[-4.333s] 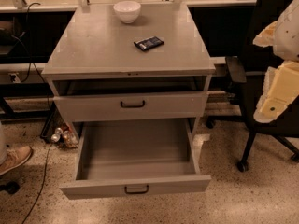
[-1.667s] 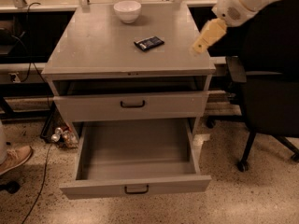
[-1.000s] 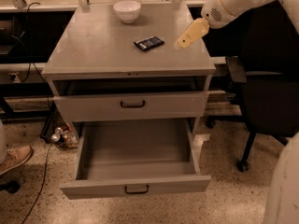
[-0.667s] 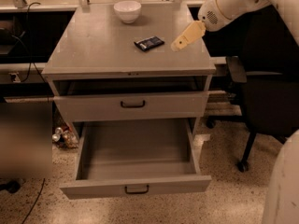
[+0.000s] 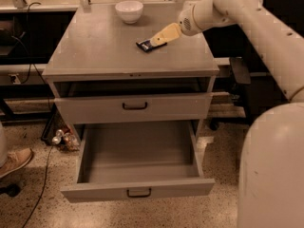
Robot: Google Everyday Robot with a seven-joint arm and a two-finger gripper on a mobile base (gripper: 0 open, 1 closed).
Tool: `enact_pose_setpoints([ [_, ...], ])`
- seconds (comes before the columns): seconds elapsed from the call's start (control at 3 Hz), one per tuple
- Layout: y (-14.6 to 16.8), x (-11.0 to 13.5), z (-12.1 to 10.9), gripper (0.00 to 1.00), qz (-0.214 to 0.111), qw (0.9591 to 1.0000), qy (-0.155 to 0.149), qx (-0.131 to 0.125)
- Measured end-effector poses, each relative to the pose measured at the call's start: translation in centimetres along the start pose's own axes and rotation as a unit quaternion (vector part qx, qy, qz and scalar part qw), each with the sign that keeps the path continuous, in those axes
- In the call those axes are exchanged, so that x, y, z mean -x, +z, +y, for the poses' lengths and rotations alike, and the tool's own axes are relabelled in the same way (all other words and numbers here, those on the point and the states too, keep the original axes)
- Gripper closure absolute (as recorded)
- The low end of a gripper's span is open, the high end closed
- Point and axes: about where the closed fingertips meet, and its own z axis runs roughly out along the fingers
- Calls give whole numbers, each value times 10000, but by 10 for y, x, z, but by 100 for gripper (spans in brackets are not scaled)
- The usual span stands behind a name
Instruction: Place rxbar blueberry into middle drawer
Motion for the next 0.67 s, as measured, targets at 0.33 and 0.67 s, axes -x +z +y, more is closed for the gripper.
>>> enact_pose_setpoints([
  [0.33, 40, 18, -9, 0, -373, 9990, 67, -246],
  [0.67, 77, 26, -3, 0, -519, 9984, 95, -217],
])
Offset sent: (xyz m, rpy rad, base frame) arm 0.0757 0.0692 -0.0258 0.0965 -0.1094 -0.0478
